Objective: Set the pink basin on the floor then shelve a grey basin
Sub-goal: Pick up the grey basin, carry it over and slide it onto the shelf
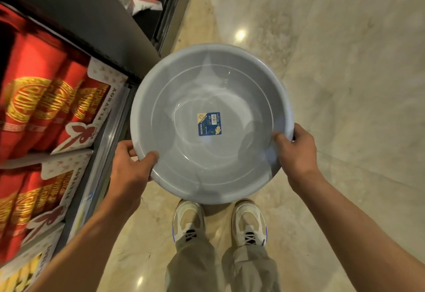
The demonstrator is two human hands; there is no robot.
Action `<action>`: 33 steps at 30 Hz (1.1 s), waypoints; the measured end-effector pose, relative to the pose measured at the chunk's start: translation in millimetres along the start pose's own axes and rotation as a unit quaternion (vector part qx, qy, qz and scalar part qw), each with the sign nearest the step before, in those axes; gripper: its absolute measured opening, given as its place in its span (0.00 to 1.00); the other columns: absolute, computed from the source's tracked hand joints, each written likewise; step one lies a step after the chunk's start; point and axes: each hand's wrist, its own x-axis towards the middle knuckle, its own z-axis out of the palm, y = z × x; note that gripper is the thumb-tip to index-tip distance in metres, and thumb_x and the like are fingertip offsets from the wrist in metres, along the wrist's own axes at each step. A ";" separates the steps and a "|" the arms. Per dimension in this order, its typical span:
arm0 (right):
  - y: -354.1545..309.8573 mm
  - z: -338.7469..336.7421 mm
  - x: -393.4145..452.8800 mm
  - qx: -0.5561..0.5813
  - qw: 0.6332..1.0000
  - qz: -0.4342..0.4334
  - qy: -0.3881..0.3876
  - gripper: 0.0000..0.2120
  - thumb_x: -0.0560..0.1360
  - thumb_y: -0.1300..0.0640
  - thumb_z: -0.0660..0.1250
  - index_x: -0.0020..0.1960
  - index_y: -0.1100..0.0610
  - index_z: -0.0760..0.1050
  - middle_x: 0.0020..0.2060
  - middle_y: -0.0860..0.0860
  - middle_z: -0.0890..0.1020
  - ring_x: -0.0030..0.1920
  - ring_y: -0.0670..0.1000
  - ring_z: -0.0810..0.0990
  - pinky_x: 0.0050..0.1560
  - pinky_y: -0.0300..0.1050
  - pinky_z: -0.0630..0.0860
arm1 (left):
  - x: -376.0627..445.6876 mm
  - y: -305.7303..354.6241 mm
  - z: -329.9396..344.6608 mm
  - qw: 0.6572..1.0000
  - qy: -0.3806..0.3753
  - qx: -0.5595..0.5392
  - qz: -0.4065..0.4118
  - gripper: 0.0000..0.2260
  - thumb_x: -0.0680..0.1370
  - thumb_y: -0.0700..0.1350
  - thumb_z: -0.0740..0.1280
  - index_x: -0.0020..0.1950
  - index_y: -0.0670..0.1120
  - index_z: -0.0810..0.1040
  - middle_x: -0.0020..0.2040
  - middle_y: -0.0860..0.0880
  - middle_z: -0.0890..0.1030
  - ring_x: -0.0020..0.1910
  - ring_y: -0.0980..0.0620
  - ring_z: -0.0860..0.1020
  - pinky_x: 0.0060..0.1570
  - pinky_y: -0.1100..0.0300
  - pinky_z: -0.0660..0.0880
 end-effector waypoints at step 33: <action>-499.6 -496.7 -498.9 0.186 0.937 -0.271 0.119 0.08 0.75 0.65 0.65 0.48 0.55 0.82 0.40 0.61 0.84 0.35 0.62 0.82 0.29 0.48 0.76 | -605.5 533.1 -193.8 0.919 -0.045 -0.075 0.385 0.20 0.73 0.45 0.69 0.59 0.68 0.78 0.48 0.55 0.87 0.46 0.48 0.87 0.44 0.42 0.85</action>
